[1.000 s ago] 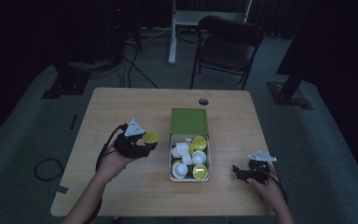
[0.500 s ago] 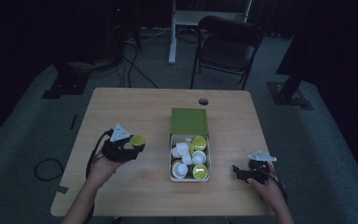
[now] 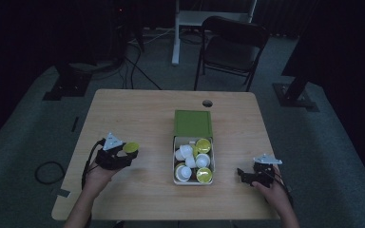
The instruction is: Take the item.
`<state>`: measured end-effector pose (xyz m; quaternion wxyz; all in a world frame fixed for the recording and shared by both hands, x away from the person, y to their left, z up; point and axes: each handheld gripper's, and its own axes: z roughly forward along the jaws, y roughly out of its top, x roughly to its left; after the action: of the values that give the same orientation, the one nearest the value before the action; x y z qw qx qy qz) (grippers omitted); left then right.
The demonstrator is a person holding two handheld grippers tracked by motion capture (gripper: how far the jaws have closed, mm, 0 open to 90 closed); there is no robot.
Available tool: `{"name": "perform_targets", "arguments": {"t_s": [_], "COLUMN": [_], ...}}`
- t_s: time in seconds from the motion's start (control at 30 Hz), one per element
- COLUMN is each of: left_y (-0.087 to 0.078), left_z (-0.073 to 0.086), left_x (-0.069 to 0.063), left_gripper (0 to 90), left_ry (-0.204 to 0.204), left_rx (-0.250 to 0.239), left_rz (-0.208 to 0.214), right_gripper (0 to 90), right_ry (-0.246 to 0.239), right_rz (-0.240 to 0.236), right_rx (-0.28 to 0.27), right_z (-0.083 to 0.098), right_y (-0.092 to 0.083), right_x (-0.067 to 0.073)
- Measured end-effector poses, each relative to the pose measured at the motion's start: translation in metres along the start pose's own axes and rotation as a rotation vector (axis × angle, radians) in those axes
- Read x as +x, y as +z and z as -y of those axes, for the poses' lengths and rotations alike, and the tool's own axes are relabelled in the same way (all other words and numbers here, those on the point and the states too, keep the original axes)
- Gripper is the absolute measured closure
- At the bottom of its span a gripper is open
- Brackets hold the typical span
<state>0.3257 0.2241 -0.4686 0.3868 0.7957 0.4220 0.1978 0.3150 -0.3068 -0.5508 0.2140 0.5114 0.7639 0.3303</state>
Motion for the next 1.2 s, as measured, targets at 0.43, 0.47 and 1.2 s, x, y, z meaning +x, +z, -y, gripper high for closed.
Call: {"name": "perform_targets", "arguments": {"t_s": [0.43, 0.47, 1.2], "left_y": [-0.001, -0.001, 0.006], "left_z": [0.028, 0.031, 0.064], "left_x": [0.015, 0.017, 0.033], "left_gripper": [41.1, 41.1, 41.0], "left_ry": [-0.048, -0.051, -0.102], "left_rx": [0.020, 0.026, 0.158], "left_rz": [-0.030, -0.041, -0.061], "right_gripper": [12.1, 12.1, 12.1], "right_ry": [0.000, 0.000, 0.000], "right_rz": [0.000, 0.000, 0.000], "right_rx": [-0.001, -0.001, 0.000], "right_z": [0.000, 0.000, 0.000], "right_y": [0.000, 0.000, 0.000], "right_x": [0.000, 0.000, 0.000]}}
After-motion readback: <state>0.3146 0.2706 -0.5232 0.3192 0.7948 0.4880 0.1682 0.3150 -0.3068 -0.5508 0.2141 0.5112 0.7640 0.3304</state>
